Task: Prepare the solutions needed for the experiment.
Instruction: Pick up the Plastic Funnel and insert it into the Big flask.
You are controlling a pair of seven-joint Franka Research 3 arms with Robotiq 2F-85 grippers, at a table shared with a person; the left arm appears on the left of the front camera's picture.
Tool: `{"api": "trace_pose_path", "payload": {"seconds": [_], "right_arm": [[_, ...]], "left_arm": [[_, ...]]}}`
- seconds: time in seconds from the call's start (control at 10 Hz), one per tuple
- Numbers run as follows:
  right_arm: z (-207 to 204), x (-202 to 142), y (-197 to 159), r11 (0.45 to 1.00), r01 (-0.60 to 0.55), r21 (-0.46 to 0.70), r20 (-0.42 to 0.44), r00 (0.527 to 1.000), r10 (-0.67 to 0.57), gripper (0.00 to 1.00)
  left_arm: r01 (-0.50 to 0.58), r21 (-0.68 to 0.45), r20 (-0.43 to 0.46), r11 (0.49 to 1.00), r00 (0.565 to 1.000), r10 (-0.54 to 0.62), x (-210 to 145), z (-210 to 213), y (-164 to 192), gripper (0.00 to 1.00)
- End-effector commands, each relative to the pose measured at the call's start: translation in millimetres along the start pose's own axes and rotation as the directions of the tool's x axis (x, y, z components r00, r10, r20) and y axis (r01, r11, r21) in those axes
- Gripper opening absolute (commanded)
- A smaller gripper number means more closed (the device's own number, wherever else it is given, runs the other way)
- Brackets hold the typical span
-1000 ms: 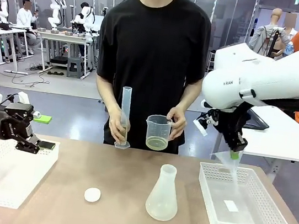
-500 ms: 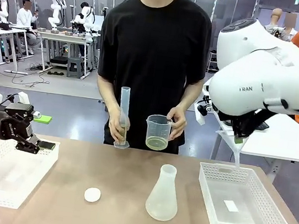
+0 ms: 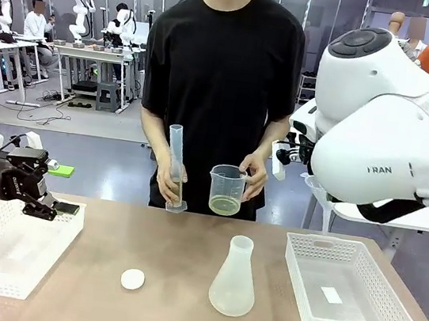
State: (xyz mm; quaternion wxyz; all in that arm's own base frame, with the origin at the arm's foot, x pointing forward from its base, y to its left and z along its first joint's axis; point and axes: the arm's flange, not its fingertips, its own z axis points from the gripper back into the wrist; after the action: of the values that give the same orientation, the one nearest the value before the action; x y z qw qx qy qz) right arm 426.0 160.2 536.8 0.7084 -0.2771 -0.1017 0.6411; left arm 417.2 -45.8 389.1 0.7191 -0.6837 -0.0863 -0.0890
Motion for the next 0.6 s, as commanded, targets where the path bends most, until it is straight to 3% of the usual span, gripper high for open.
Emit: {"api": "trace_pose_path", "payload": {"seconds": [0.0,0.5], "right_arm": [[-1.7,-0.2,-3.9,0.999,-0.027,0.025,-0.026,0.999,0.027,0.00],[-1.7,-0.2,-3.9,0.999,-0.027,0.025,-0.026,0.999,0.027,0.00]], "left_arm": [[0.003,-0.012,0.012,1.000,1.000,-0.003,1.4,-1.4,-2.6,1.00],[0.003,-0.012,0.012,1.000,1.000,-0.003,1.4,-1.4,-2.6,1.00]]}}
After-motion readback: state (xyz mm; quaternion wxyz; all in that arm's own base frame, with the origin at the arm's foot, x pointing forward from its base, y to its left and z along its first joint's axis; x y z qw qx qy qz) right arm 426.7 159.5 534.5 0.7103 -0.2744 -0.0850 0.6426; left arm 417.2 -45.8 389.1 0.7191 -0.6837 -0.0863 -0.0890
